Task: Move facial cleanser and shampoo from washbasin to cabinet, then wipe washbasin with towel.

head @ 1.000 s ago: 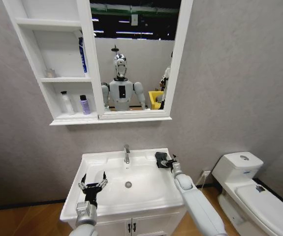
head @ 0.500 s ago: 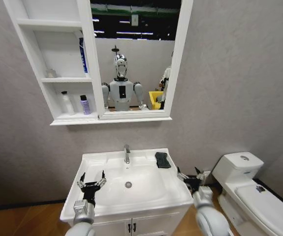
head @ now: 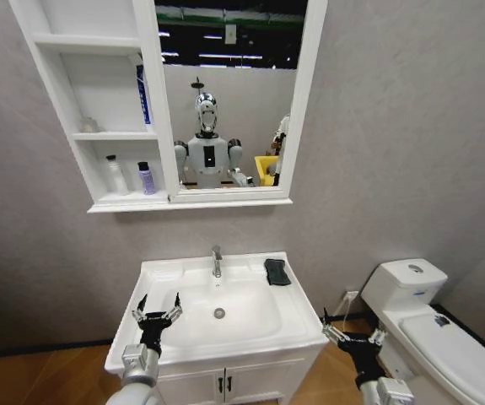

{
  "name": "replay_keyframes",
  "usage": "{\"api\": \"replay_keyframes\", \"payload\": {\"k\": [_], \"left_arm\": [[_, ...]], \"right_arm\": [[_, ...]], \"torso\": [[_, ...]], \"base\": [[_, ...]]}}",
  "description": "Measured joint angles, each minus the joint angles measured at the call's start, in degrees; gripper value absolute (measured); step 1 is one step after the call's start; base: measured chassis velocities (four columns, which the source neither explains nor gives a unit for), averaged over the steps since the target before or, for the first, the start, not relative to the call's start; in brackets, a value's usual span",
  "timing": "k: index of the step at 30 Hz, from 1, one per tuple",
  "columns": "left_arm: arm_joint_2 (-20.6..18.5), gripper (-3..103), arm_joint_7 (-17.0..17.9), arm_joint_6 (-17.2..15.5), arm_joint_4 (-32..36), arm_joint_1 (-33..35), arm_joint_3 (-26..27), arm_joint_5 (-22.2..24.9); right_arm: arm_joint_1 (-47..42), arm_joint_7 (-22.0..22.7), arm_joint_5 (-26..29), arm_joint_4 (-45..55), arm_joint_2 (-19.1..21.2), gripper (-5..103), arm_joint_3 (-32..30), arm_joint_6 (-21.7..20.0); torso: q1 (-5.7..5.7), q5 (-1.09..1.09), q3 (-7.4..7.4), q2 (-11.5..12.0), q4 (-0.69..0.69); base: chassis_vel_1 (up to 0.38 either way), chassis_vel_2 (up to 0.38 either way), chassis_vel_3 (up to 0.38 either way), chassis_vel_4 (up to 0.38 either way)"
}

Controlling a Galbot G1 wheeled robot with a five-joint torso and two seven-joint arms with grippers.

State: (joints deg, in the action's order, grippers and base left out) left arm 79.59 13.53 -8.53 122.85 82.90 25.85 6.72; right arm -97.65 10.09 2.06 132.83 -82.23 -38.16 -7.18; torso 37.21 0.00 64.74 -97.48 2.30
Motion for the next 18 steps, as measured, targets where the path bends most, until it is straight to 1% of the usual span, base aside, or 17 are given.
{"api": "replay_keyframes", "payload": {"k": [3, 5, 6, 7, 8, 11, 16, 18], "left_arm": [[0.08, 100, -0.02, 0.23, 0.47, 0.68, 0.36, 0.01], [0.45, 100, -0.05, 0.38, 0.97, 1.25, 0.53, -0.18], [1.01, 100, -0.05, 0.49, 1.22, 1.75, 0.66, -0.46], [1.01, 100, -0.05, 0.49, 1.22, 1.75, 0.66, -0.46], [1.51, 100, -0.07, 0.59, 1.52, 2.28, 0.82, -0.71], [2.00, 100, -0.08, 0.89, 1.88, 3.04, 1.15, -1.07], [2.19, 100, -0.09, 1.35, 2.69, 3.92, 2.11, -1.14], [2.19, 100, -0.08, 1.42, 2.89, 4.06, 2.33, -1.10]], "right_arm": [[-0.02, -0.03, 0.00, 0.24, 0.11, 100, 0.25, -0.05], [-0.38, -0.17, -0.04, 0.25, 0.15, 100, 0.49, 0.18], [-0.76, -0.38, -0.14, 0.26, 0.20, 100, 0.72, 0.59], [-0.76, -0.38, -0.14, 0.26, 0.20, 100, 0.72, 0.59], [-1.14, -0.69, -0.18, 0.17, 0.26, 100, 0.96, 0.95], [-1.67, -1.08, -0.22, -0.10, 0.30, 100, 1.36, 1.66], [-2.26, -1.43, -0.53, -0.76, 0.38, 100, 2.15, 2.58], [-2.34, -1.52, -0.67, -0.88, 0.38, 100, 2.32, 2.71]], "torso": [[-0.02, -0.01, 0.00, 0.00, 0.01], [-0.03, 0.03, -0.01, -0.01, 0.02], [-0.03, -0.04, -0.01, -0.01, 0.02], [-0.03, -0.04, -0.01, -0.01, 0.02], [-0.02, 0.02, 0.00, -0.01, 0.00], [-0.03, 0.00, -0.01, -0.01, 0.01], [-0.01, 0.01, 0.00, -0.01, 0.01], [-0.04, -0.03, -0.01, -0.02, 0.00]], "base": [[0.163, -0.213, -0.168, 0.233], [0.204, -0.300, -0.179, 0.266], [0.204, -0.321, -0.220, 0.305], [0.204, -0.321, -0.220, 0.305], [0.256, -0.321, -0.250, 0.324], [0.260, -0.339, -0.256, 0.325], [0.304, -0.376, -0.301, 0.375], [0.318, -0.407, -0.286, 0.399]]}}
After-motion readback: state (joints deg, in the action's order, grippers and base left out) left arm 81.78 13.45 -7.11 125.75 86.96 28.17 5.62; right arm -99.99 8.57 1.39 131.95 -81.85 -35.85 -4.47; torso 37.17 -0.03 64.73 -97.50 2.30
